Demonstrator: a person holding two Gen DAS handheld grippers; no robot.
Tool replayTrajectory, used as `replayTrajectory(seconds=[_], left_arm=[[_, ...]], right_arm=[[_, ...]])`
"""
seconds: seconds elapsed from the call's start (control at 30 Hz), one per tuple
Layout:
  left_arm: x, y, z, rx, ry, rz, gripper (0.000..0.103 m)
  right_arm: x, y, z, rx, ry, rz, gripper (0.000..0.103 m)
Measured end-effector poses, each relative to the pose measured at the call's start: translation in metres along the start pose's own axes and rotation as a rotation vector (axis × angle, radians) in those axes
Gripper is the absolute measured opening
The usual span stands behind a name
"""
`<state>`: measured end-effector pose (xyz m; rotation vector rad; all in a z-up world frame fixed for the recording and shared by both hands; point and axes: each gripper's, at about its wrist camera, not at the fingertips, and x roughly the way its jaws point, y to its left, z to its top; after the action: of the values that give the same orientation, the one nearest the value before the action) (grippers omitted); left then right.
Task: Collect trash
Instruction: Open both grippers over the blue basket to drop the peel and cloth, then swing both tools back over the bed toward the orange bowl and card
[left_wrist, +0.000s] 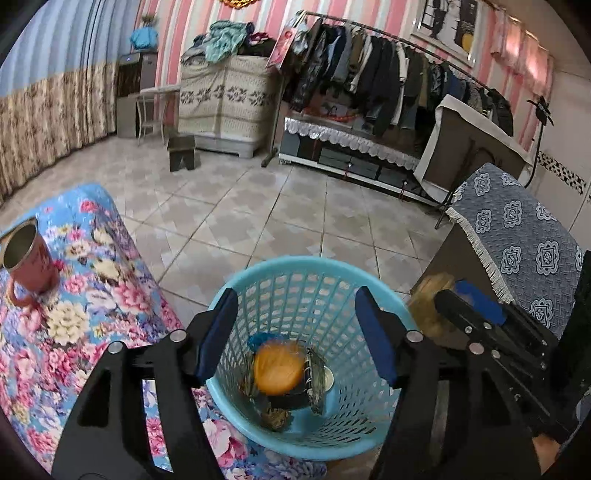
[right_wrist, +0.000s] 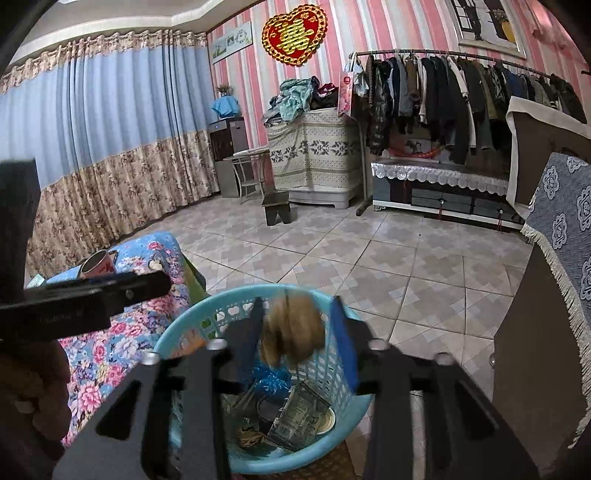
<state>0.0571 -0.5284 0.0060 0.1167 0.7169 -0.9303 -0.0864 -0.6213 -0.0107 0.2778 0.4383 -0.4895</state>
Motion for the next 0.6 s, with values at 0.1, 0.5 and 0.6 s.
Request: replayTrajectory(seconds=[0.1, 0.5, 0.6], left_arm=[[-0.003, 0.007, 0.001, -0.012, -0.008, 0.006, 0.07], [-0.097, 0.088, 0.0, -0.114, -0.134, 0.145, 0.075], [-0.152, 0.139, -0.013, -0.114, -0.16, 0.291, 0.075]], right_arm=[[0.003, 0.0, -0.001, 0.008, 0.002, -0.005, 0.052], [-0.002, 0.061, 0.011, 0.004, -0.024, 0.096, 0.059], [-0.003, 0.111, 0.016, -0.021, -0.032, 0.184, 0.06]])
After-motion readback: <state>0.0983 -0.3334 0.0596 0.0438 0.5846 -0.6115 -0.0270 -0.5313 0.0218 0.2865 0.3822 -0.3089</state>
